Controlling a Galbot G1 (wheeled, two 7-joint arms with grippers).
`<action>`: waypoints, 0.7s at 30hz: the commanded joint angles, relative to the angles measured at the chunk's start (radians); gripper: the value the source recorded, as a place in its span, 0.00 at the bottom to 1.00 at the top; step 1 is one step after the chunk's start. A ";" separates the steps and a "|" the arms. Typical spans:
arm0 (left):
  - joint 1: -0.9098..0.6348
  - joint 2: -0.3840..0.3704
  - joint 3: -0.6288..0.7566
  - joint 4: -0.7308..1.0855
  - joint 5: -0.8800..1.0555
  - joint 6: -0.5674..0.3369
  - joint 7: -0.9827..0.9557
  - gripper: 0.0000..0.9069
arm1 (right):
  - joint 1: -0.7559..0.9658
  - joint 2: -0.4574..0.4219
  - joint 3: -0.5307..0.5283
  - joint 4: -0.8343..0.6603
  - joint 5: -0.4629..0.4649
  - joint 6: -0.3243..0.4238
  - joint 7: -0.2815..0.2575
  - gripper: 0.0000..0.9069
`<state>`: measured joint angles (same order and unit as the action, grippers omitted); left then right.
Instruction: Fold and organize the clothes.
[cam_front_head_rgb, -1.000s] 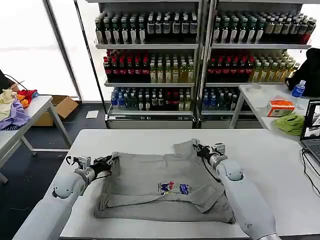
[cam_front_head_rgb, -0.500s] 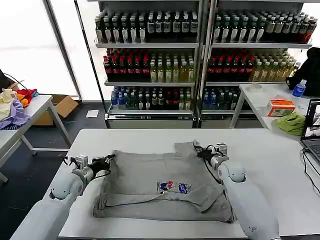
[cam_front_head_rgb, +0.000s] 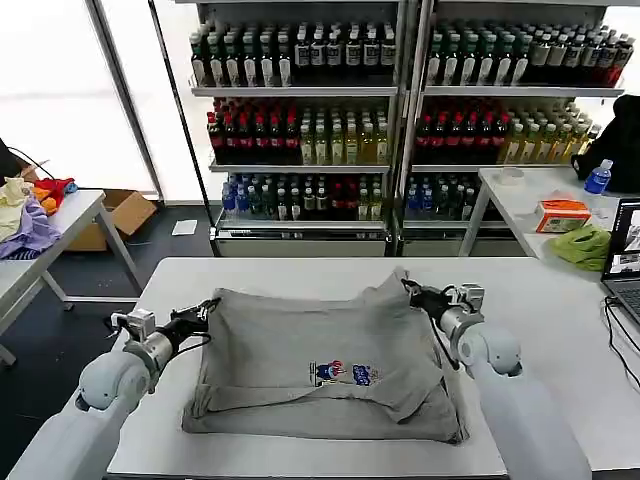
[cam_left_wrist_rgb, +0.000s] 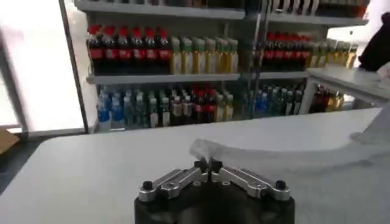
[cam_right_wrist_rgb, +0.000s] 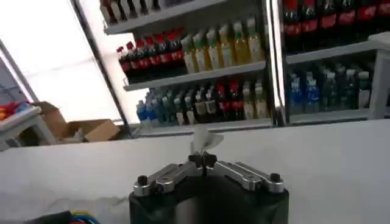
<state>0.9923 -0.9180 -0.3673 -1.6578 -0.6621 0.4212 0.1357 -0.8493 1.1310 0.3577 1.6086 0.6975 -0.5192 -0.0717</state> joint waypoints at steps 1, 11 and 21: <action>0.176 0.024 -0.098 -0.182 -0.020 -0.013 -0.018 0.01 | -0.262 -0.075 0.116 0.336 0.095 -0.011 0.027 0.00; 0.372 0.040 -0.174 -0.346 -0.005 0.007 -0.048 0.01 | -0.578 -0.091 0.264 0.528 0.098 -0.021 0.032 0.00; 0.613 0.002 -0.183 -0.405 0.143 0.019 -0.041 0.01 | -0.789 -0.077 0.302 0.552 0.034 -0.015 0.039 0.00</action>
<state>1.3529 -0.8927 -0.5206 -1.9642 -0.6304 0.4329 0.1001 -1.3974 1.0564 0.5967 2.0601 0.7613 -0.5345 -0.0415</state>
